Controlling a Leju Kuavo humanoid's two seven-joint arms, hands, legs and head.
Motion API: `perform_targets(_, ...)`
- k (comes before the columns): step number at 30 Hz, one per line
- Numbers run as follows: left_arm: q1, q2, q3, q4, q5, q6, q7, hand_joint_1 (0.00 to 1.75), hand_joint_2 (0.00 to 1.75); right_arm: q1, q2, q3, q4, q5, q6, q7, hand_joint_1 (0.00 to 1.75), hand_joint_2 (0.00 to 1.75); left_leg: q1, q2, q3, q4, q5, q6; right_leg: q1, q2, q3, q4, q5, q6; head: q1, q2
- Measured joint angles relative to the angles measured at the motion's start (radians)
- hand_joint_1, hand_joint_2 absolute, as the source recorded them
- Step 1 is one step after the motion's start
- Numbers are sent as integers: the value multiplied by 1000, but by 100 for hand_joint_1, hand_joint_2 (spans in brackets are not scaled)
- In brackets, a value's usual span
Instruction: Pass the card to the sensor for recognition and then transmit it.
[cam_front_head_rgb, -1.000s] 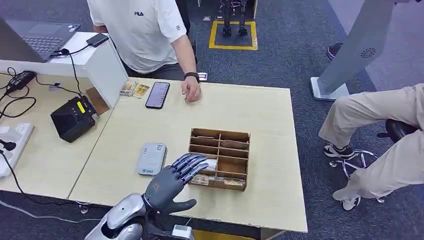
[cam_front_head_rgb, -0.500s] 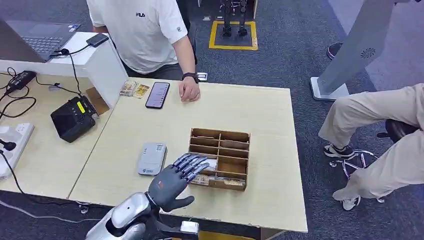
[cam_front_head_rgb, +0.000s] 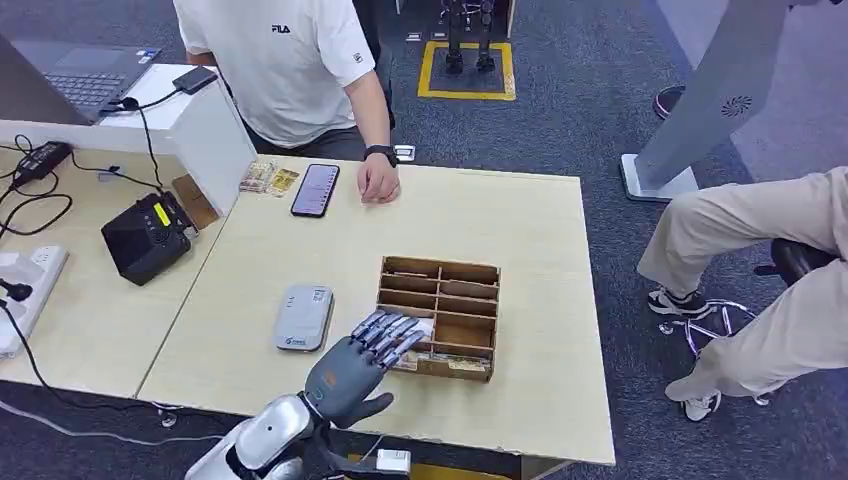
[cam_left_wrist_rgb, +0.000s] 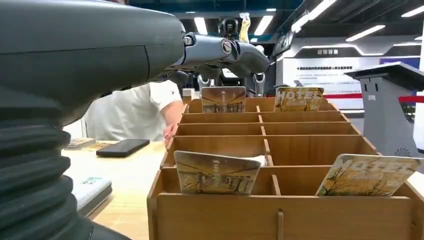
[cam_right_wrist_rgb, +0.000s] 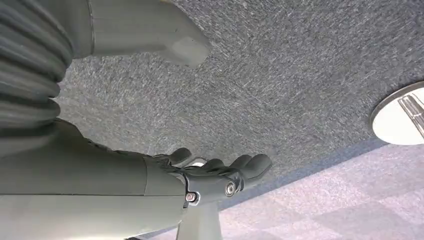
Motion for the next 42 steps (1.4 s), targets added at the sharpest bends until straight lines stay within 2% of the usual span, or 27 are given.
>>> perform_targets(15,8,-44,-2,30,-87,105,68,0,175,0,0,0,0,-2,0,4,0,175,0,0,0,0,0,0,0,0,0,0,0,0,0,0)
perform_targets(22,8,-45,-2,31,-88,106,69,0,175,0,0,0,0,-2,0,4,0,175,0,0,0,0,0,0,0,0,0,0,0,0,0,0)
perform_targets(27,10,-88,-2,77,-148,143,128,0,175,0,0,0,0,-6,0,8,0,175,0,0,0,0,0,0,0,0,0,0,0,0,0,0)
perform_targets(37,10,-116,-1,117,-172,167,161,0,175,0,0,0,2,-11,0,13,0,175,0,0,0,0,0,0,0,0,0,0,0,0,0,0)
perform_targets(42,10,-135,-1,133,-195,204,193,0,175,0,0,0,2,-19,0,20,0,175,0,0,0,0,0,0,0,0,0,0,0,0,0,0)
